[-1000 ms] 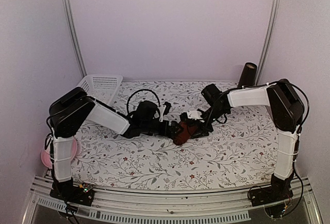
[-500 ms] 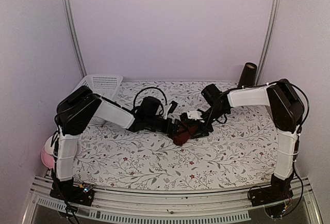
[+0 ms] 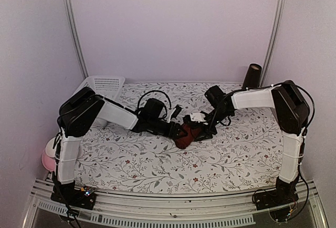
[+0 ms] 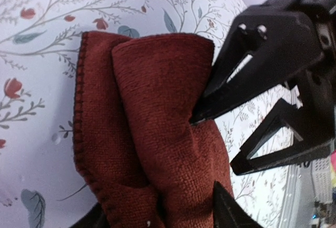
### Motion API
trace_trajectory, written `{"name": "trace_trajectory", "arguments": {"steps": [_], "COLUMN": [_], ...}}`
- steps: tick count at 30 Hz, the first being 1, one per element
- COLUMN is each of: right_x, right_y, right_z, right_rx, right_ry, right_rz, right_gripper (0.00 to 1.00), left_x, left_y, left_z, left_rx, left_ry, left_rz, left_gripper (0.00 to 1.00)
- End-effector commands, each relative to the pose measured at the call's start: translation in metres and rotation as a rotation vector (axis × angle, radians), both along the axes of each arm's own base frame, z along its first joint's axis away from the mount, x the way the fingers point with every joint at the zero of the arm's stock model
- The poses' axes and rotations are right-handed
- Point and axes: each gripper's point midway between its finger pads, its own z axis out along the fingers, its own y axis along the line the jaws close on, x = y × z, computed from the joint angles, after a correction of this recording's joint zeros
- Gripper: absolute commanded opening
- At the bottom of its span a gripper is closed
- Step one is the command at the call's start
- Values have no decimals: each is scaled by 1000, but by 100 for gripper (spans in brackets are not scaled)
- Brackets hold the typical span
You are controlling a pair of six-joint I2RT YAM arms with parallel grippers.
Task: Roll the towels
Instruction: Pick up the towel from the center of the board.
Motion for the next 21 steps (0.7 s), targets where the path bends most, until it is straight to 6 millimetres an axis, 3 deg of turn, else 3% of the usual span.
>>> {"name": "trace_trajectory", "arguments": {"steps": [1, 3, 7, 10, 14, 18, 21], "right_x": [-13, -12, -10, -7, -1, 13, 34], "right_y": [-16, -16, -15, -15, -17, -21, -33], "right_z": [-29, -27, -20, -8, 21, 68, 103], "right_rx": [-98, -97, -89, -91, -79, -33, -4], "right_ry": [54, 49, 36, 23, -12, -59, -101], "right_rz": [-22, -26, -29, -43, -71, -129, -221], "right_gripper": [65, 65, 65, 68, 76, 86, 100], "left_x": [-18, -14, -10, -8, -1, 9, 23], "left_y": [18, 20, 18, 17, 19, 28, 39], "left_z": [-45, -45, -38, -27, -7, 14, 34], "left_rx": [121, 129, 121, 102, 61, 21, 0], "left_ry": [125, 113, 86, 56, 24, -17, -60], "left_rz": [-3, 11, 16, 18, 33, 64, 102], "left_gripper": [45, 24, 0, 0, 0, 0, 0]}}
